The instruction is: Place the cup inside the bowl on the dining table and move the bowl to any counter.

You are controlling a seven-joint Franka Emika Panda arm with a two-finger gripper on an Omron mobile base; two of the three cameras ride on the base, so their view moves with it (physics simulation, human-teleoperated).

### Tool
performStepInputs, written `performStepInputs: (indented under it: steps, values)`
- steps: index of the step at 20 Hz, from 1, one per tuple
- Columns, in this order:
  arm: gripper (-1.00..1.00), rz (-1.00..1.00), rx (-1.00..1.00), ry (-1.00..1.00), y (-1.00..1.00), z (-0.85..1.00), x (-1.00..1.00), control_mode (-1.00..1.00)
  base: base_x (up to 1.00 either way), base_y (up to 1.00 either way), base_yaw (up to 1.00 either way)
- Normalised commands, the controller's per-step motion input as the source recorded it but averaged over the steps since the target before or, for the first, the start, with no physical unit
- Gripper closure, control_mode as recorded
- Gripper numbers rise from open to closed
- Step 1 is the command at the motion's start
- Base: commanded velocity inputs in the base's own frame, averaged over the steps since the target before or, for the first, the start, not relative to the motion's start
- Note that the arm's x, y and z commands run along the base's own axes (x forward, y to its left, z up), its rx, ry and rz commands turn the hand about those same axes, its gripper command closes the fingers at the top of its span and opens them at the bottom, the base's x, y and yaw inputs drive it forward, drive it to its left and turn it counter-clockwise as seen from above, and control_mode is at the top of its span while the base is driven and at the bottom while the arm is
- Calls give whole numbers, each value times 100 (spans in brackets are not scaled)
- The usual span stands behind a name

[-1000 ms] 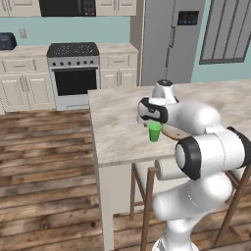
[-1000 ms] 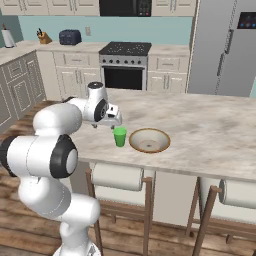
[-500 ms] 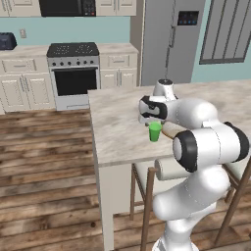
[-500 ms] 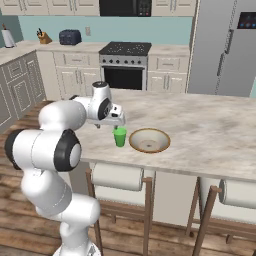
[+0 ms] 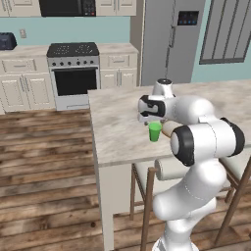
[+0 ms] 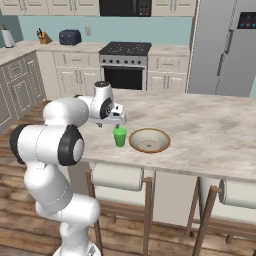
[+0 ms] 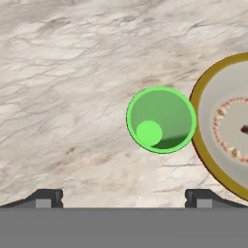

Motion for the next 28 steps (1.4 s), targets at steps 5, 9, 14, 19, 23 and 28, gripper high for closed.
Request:
performStepInputs:
  steps: [5, 9, 14, 19, 23, 28]
  values:
    - [-100, 0, 0, 0, 0, -13, 19, -100, 0, 0, 0]
    - [-100, 0, 0, 0, 0, -16, 15, -100, 0, 0, 0]
    - [-100, 0, 0, 0, 0, -13, 13, -100, 0, 0, 0]
    - [-100, 0, 0, 0, 0, -15, 11, -100, 0, 0, 0]
    - [-100, 0, 0, 0, 0, -18, 17, -100, 0, 0, 0]
    - [-100, 0, 0, 0, 0, -13, 16, -100, 0, 0, 0]
